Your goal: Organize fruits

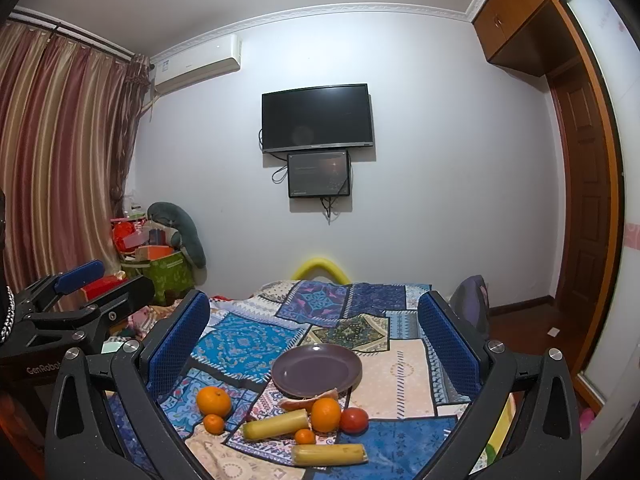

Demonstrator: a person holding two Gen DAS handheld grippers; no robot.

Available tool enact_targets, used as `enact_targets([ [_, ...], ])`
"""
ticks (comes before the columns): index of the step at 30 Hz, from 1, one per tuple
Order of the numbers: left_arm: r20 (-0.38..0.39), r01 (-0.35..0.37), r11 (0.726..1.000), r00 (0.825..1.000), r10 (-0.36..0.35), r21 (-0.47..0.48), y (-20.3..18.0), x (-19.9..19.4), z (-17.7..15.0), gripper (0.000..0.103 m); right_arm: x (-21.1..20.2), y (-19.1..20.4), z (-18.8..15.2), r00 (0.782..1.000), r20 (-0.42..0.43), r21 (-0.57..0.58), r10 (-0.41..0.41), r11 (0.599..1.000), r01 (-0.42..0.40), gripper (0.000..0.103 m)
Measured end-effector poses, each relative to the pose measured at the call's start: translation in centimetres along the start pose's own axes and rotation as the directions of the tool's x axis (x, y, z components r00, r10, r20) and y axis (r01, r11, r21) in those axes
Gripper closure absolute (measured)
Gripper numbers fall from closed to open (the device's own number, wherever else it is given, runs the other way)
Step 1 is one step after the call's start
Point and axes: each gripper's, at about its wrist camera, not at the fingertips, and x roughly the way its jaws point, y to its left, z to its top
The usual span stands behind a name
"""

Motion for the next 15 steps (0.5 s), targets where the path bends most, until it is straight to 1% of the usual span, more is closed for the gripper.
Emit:
enact_targets([
  [15, 0.005, 0.010, 1.000, 1.000, -0.010, 0.001, 0.00, 0.03, -0.08, 0.000, -0.02, 0.07, 0.12, 1.000, 0.003, -0.004, -0.002, 1.000, 0.002, 0.000],
])
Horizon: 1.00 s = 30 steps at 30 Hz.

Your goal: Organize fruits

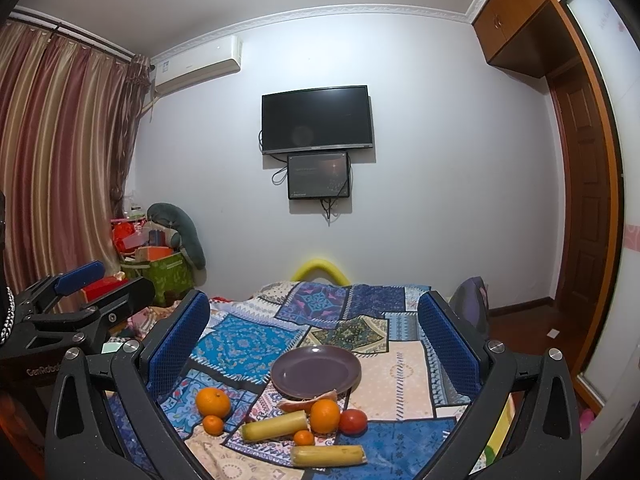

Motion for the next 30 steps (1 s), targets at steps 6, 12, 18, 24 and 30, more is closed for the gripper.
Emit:
enact_targets([
  [6, -0.001, 0.003, 1.000, 1.000, -0.003, 0.003, 0.1, 0.3, -0.1, 0.000, 0.1, 0.0, 0.0, 1.000, -0.005, -0.002, 0.002, 1.000, -0.002, 0.000],
  [12, -0.011, 0.007, 1.000, 1.000, -0.007, 0.003, 0.3, 0.7, -0.4, 0.000, 0.6, -0.1, -0.1, 1.000, -0.014, 0.001, 0.002, 1.000, -0.002, 0.000],
  [18, -0.040, 0.019, 1.000, 0.999, -0.019, -0.005, 1.0, 2.0, -1.1, 0.000, 1.7, 0.0, -0.5, 0.999, -0.042, -0.001, 0.007, 1.000, -0.007, 0.000],
  [24, -0.107, -0.016, 1.000, 0.994, 0.018, 0.022, 2.2, 4.1, -2.7, 0.000, 4.0, -0.9, -2.1, 0.991, -0.130, 0.020, 0.036, 0.999, -0.034, 0.000],
  [30, -0.215, -0.041, 0.999, 0.976, 0.044, 0.018, 4.7, 7.0, -5.0, 0.008, 7.5, -2.6, -5.0, 0.961, -0.274, 0.033, 0.041, 0.999, -0.033, 0.001],
])
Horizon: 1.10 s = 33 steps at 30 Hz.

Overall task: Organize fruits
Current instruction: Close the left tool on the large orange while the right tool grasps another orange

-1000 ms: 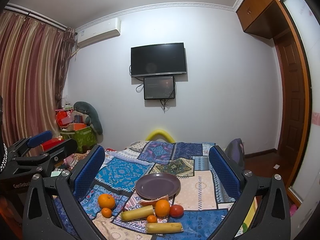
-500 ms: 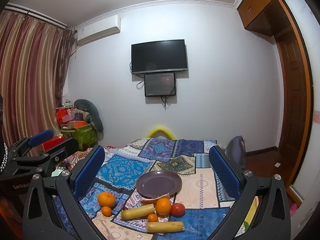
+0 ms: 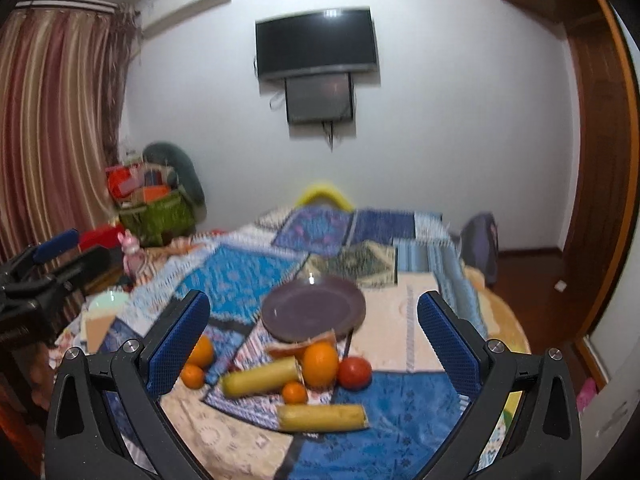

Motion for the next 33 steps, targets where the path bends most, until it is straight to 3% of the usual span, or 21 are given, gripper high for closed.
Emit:
enact_targets([
  [2, -0.050, -0.005, 1.000, 0.999, 0.005, -0.004, 0.7, 1.3, -0.5, 0.018, 1.1, -0.7, -0.5, 0.999, -0.038, 0.014, 0.004, 1.000, -0.004, 0.004],
  [8, -0.156, -0.073, 0.997, 0.985, 0.074, 0.009, 3.2, 5.3, -2.7, 0.024, 4.5, -2.5, -1.9, 0.988, -0.154, 0.037, 0.024, 0.999, -0.019, 0.025],
  [12, -0.241, -0.105, 0.994, 0.965, 0.105, 0.012, 5.0, 8.2, -4.2, 0.031, 7.1, -3.3, -3.2, 0.973, -0.227, 0.032, 0.024, 0.999, -0.017, 0.041],
  [17, -0.345, -0.100, 0.995, 0.935, 0.087, -0.019, 6.6, 11.3, -6.1, 0.036, 9.6, -4.2, -4.8, 0.946, -0.320, 0.049, 0.048, 0.998, -0.034, 0.054],
  [22, -0.427, -0.069, 0.996, 0.903, 0.042, -0.049, 6.7, 13.6, -8.2, 0.036, 11.8, -4.5, -5.7, 0.918, -0.380, 0.095, 0.113, 0.992, -0.083, 0.055],
  [26, -0.458, -0.079, 0.997, 0.887, 0.064, -0.013, 6.0, 14.9, -9.2, 0.036, 13.2, -4.3, -6.1, 0.909, -0.399, 0.077, 0.118, 0.992, -0.095, 0.055],
  [33, -0.518, -0.073, 0.996, 0.855, 0.036, -0.051, 6.7, 17.1, -10.7, 0.031, 15.5, -3.5, -6.6, 0.891, -0.433, 0.057, 0.136, 0.991, -0.124, 0.056],
])
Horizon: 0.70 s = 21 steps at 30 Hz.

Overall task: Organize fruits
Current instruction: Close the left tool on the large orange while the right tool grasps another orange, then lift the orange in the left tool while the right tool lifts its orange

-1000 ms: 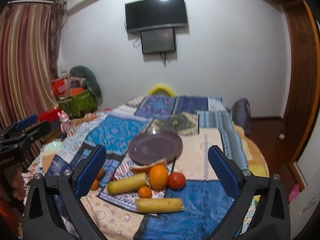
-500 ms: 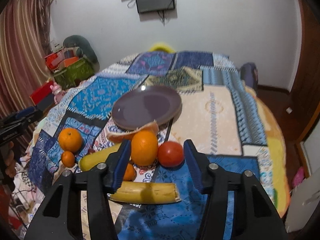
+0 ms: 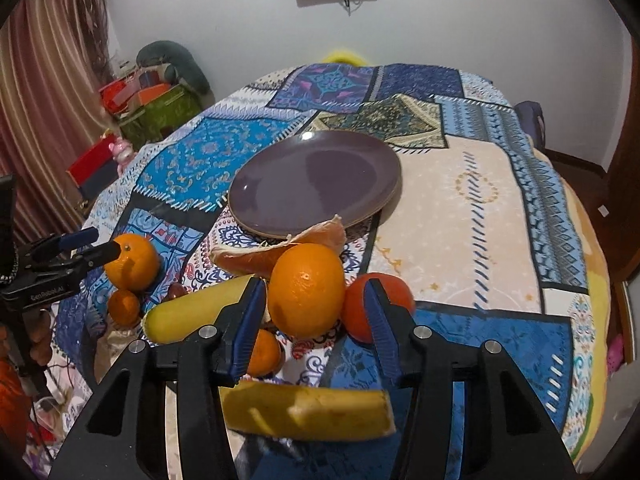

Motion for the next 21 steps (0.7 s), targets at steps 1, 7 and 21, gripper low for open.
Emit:
enact_targets([
  [1, -0.011, 0.006, 1.000, 1.000, -0.006, -0.005, 0.1, 0.4, -0.1, 0.031, 0.4, 0.1, 0.1, 1.000, -0.006, -0.004, 0.003, 1.000, -0.004, 0.056],
  [7, -0.008, 0.027, 0.999, 1.000, -0.027, -0.030, 0.3, 0.8, -0.3, 0.026, 2.1, 0.2, 0.5, 0.999, -0.033, -0.023, -0.001, 1.000, 0.000, 0.060],
  [21, -0.104, 0.084, 0.994, 0.990, -0.091, -0.067, 0.0, 3.5, -0.6, 0.026, 3.4, 0.5, 0.9, 0.998, -0.058, -0.051, -0.016, 0.999, 0.013, 0.054],
])
